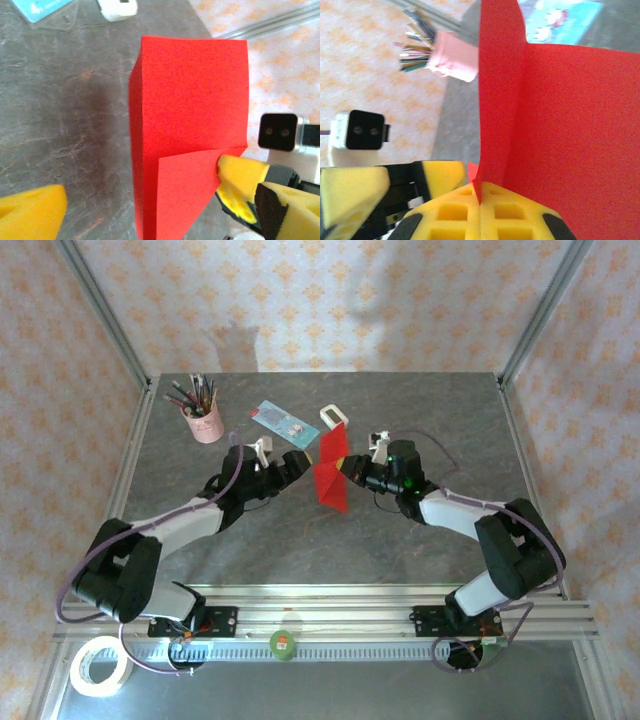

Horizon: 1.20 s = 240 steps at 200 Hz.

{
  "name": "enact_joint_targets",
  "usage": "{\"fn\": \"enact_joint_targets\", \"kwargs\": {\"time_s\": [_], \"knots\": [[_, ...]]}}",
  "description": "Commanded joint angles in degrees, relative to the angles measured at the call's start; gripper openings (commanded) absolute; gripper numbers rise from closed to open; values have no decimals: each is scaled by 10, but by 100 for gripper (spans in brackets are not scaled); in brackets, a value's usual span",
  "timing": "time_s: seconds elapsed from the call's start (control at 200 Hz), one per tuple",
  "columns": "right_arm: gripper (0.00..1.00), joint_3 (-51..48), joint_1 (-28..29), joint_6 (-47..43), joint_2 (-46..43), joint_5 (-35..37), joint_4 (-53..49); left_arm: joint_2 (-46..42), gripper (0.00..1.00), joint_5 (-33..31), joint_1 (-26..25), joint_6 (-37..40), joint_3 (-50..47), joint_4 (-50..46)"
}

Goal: Fold a paper plane with a square sheet of paper (pick it up from the middle)

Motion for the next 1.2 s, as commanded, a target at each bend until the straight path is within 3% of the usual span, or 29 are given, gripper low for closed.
{"fn": "enact_joint_targets", "kwargs": {"time_s": [0.0,0.27,0.561,0.776,1.196], "knots": [[2,14,-4,-4,-22,-67,66,-34,99,48,-1,-13,-26,113],[4,4,-4,85,-41,-116,172,-53,99,112,-9,-69,-76,262],[5,6,-4,137,-36,-133,232,-28,99,145,-22,-39,-40,256],[5,4,-4,142,-24,-133,239,8,86,166,-22,-63,-23,307],[6,8,-15,130,-12,-122,201,23,59,156,-9,-62,-19,311]]}}
